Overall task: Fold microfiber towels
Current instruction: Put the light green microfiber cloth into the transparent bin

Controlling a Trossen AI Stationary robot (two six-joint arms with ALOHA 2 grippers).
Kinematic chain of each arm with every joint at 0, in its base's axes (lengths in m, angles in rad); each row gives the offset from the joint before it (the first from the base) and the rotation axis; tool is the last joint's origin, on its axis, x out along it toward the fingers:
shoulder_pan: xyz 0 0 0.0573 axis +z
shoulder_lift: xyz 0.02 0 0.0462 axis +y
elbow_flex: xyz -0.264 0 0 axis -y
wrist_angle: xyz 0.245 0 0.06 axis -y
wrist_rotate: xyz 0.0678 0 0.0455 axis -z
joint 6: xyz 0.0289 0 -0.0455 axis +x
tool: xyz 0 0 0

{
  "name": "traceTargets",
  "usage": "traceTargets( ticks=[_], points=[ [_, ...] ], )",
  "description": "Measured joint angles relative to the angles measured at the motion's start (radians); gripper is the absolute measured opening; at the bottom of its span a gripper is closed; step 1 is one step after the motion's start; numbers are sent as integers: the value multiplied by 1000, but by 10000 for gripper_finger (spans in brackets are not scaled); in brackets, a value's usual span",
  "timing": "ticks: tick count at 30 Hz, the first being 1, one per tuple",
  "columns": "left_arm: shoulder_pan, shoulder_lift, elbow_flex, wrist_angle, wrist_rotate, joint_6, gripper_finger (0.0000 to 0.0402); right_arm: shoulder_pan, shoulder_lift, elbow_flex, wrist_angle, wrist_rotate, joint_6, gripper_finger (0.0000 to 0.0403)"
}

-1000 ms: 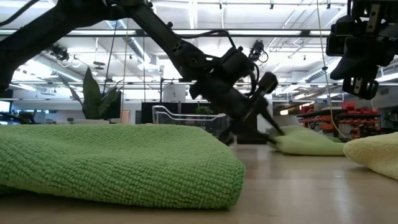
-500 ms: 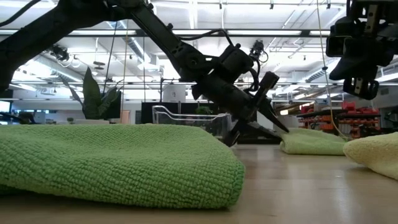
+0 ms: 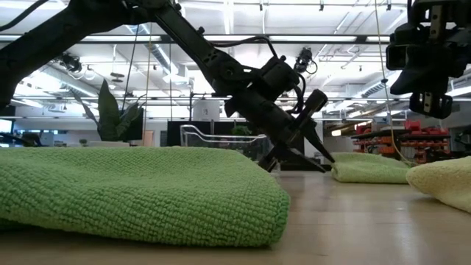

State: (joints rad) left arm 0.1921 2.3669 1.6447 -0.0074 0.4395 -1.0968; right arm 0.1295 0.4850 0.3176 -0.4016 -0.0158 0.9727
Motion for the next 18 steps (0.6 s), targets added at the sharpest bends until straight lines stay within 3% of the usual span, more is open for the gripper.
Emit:
traceTargets(
  ticks=[6, 13, 18],
  points=[
    [-4, 18, 0, 65, 65, -67, 155, 0, 0, 0, 0, 0, 4, 14],
    [-13, 19, 0, 64, 20, -136, 218, 0, 0, 0, 0, 0, 3, 14],
    [-12, 19, 0, 45, -70, -178, 238, 0, 0, 0, 0, 0, 4, 14]
  ],
)
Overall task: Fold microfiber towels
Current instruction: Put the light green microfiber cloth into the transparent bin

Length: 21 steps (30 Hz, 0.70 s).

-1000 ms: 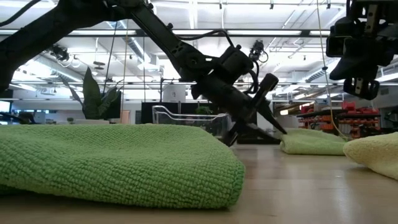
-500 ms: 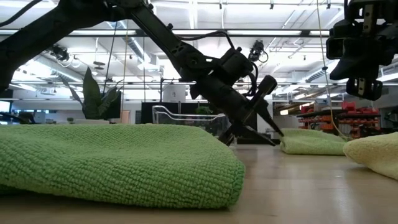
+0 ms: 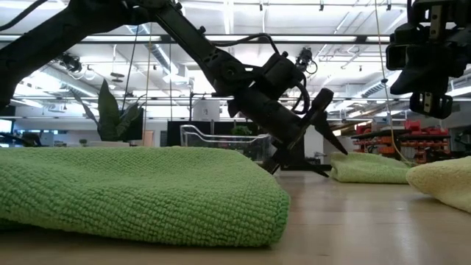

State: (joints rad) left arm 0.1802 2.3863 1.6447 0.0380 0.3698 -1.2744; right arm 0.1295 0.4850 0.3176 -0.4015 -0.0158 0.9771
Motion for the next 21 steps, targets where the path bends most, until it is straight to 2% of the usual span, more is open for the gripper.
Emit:
traceTargets(
  ticks=[5, 10, 21],
  points=[
    [0, 0, 0, -4, -14, -1, 236, 0, 0, 0, 0, 0, 0, 14],
    [-5, 0, -1, -10, -74, -10, 230, 0, 0, 0, 1, 0, 0, 14],
    [-37, 0, -2, 16, -101, -28, 229, 0, 0, 0, 10, 0, -1, 14]
  ],
)
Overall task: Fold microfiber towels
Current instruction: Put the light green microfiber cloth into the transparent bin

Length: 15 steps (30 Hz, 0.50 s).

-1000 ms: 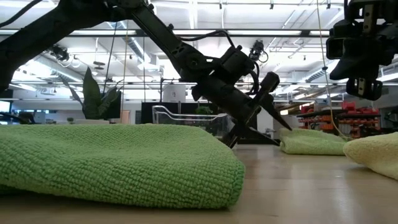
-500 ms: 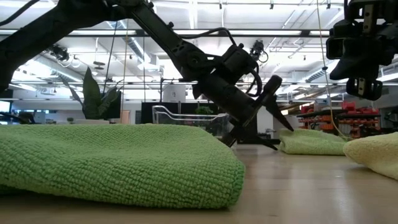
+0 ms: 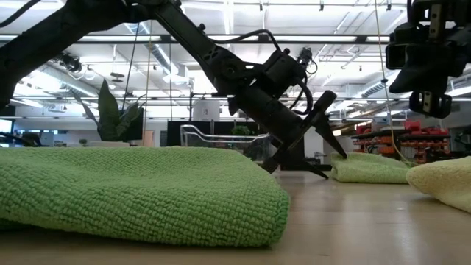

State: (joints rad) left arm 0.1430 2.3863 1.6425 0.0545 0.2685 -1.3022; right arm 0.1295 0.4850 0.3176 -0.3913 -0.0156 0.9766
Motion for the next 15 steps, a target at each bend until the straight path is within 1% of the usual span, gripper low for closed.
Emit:
traceTargets(
  ticks=[5, 7, 15],
  points=[
    [-25, 1, -1, 49, -3, -23, 229, 0, 0, 0, 8, 0, -1, 14],
    [-32, 2, -1, 72, -20, -25, 229, 0, 0, 0, 7, 0, -2, 14],
    [-30, 2, -1, 73, -54, -36, 229, 0, 0, 0, 21, 0, 0, 14]
  ],
)
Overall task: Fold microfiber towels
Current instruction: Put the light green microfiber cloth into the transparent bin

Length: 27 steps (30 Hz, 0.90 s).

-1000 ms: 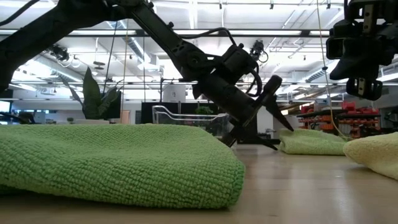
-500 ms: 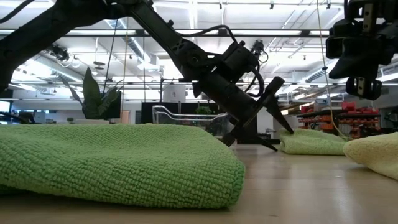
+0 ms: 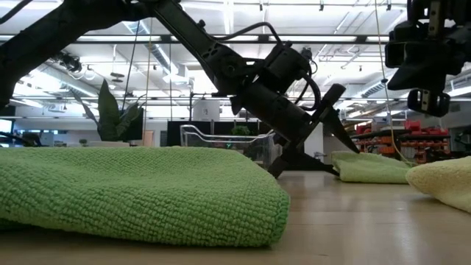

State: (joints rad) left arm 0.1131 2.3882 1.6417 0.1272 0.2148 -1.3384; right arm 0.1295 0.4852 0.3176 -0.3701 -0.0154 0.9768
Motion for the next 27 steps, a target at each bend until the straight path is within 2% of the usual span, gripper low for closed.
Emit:
traceTargets(
  ticks=[6, 8, 11, 13, 22, 27],
  points=[
    [-6, 0, 0, 1, -29, -3, 228, 0, 0, 0, 10, 0, 7, 14],
    [-6, 0, 0, 1, -28, -4, 229, 0, 0, 0, -1, 0, 79, 14],
    [-6, 0, 0, 1, -28, 12, 228, 7, 0, 0, -94, -1, 214, 14],
    [-6, 0, 0, 3, -27, 20, 228, 20, 0, 0, -186, 1, 225, 14],
    [-6, 1, 0, 29, -28, 75, 229, 16, 20, 0, -515, 146, 333, 7],
    [-6, 1, 0, 34, -24, 81, 229, 15, 85, 1, -493, 157, 349, 5]
  ],
)
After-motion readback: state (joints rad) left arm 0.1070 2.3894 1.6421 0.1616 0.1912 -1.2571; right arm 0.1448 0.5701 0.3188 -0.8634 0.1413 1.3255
